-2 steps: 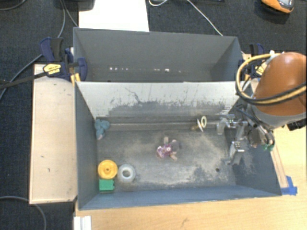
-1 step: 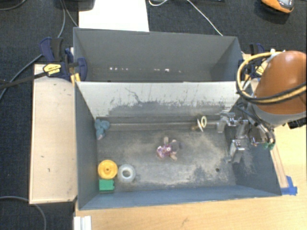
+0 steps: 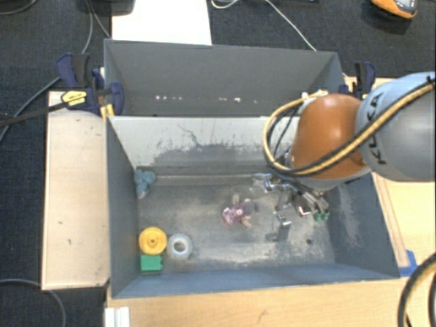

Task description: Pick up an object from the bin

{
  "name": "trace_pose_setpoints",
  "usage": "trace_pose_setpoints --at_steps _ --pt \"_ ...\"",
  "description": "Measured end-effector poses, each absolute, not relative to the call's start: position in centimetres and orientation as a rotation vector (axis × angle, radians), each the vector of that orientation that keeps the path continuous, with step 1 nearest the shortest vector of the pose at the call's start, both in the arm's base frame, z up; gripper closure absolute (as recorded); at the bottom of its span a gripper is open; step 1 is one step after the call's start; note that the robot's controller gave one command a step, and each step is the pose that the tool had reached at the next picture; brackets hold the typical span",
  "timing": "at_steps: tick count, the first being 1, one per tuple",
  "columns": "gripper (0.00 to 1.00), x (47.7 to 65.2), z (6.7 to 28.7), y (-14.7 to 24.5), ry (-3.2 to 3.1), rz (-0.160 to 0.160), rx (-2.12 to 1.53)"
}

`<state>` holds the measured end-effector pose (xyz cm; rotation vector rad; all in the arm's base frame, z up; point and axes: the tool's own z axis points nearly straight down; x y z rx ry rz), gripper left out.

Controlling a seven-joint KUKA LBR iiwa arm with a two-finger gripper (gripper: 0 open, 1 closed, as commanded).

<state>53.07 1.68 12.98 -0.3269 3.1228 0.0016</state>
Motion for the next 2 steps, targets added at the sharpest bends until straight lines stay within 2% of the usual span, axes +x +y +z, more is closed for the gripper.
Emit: trace_pose_setpoints --at_steps 1,2 --pt "0.00 53.9 16.2 5.8 3.101 0.000 -0.436" --pt "0.00 56.7 14.5 4.5 3.021 0.000 -0.832"
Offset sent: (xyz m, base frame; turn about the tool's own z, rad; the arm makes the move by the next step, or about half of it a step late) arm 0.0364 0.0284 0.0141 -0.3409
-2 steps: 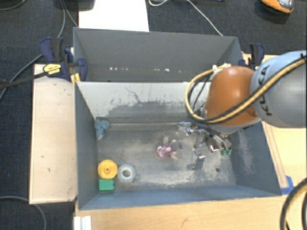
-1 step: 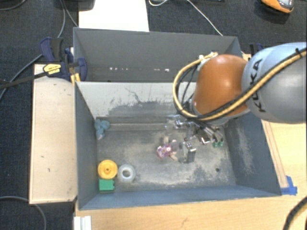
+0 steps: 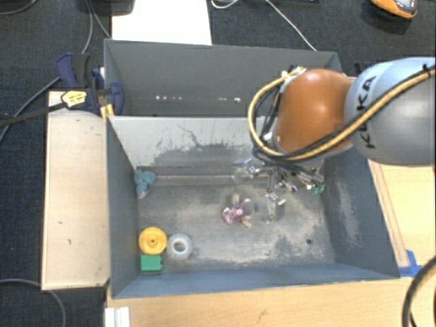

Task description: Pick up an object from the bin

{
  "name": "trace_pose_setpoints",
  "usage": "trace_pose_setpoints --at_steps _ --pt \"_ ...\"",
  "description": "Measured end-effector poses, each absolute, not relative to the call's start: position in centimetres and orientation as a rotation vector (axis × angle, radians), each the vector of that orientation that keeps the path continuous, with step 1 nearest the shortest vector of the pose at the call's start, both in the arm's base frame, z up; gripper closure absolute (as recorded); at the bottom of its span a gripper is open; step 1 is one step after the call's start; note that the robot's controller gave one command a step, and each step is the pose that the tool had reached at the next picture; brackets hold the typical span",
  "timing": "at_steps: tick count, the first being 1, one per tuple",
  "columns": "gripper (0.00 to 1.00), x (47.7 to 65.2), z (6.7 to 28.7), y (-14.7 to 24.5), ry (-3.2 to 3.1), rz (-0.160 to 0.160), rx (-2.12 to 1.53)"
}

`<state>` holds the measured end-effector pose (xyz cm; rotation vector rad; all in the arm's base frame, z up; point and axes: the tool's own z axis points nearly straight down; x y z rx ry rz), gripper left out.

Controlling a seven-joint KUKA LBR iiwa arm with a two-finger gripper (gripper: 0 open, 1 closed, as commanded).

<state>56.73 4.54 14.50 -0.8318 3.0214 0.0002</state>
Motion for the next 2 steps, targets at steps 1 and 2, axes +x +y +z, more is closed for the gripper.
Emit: trace_pose_setpoints --at_steps 1,2 --pt "0.00 56.6 7.0 6.0 3.003 0.000 -0.884" --pt "1.00 58.8 7.1 6.4 2.835 -0.003 -1.324"
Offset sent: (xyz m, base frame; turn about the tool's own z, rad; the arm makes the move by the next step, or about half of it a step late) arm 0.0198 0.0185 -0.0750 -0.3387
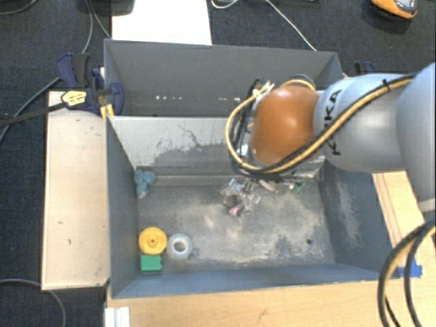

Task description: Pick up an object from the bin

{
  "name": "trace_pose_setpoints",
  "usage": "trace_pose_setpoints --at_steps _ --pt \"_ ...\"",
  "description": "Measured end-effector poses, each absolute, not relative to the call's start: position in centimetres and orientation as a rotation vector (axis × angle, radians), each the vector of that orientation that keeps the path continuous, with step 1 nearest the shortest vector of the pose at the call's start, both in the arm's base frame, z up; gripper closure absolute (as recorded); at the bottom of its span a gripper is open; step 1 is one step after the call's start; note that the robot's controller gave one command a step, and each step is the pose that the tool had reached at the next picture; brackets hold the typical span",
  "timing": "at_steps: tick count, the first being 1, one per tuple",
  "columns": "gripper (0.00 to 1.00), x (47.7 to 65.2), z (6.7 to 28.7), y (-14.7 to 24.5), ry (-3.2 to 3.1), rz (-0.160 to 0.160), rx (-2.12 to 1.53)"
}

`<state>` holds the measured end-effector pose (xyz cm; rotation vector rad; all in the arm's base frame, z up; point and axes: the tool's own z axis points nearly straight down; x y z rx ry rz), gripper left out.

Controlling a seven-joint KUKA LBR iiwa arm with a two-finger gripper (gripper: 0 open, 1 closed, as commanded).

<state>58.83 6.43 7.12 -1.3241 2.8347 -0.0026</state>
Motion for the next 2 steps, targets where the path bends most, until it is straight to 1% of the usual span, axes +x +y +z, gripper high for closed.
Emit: trace_pose_setpoints --at_steps 1,2 --pt "1.00 58.83 7.13 6.43 2.835 -0.002 -1.323" --pt "1.00 58.72 7.63 6.42 2.838 0.000 -1.323"
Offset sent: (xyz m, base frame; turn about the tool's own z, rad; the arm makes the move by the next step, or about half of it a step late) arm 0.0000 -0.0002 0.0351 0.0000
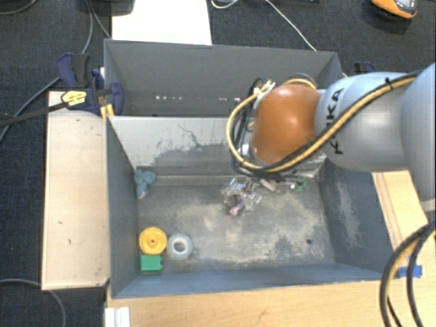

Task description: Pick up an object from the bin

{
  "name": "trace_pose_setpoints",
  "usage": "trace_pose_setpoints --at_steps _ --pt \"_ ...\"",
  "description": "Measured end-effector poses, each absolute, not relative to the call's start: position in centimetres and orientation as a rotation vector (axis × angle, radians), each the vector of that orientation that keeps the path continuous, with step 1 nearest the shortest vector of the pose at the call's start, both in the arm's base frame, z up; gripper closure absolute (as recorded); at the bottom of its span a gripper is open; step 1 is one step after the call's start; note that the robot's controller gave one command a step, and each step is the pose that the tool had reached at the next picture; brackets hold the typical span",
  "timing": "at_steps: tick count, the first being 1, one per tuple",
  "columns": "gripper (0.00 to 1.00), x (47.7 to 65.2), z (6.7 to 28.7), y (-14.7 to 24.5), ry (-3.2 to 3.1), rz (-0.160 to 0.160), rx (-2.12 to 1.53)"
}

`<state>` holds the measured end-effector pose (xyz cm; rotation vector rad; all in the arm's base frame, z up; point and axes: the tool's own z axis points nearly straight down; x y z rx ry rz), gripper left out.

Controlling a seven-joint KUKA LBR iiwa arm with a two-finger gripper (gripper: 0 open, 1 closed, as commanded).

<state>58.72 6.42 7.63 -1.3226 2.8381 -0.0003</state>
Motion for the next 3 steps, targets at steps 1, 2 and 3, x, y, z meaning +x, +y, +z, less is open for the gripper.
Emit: trace_pose_setpoints --at_steps 1,2,3 --pt "1.00 58.8 8.6 6.4 2.835 -0.002 -1.319" --pt "1.00 58.9 9.2 6.5 2.834 -0.002 -1.318" --pt "1.00 58.7 10.1 6.5 2.839 0.002 -1.318"
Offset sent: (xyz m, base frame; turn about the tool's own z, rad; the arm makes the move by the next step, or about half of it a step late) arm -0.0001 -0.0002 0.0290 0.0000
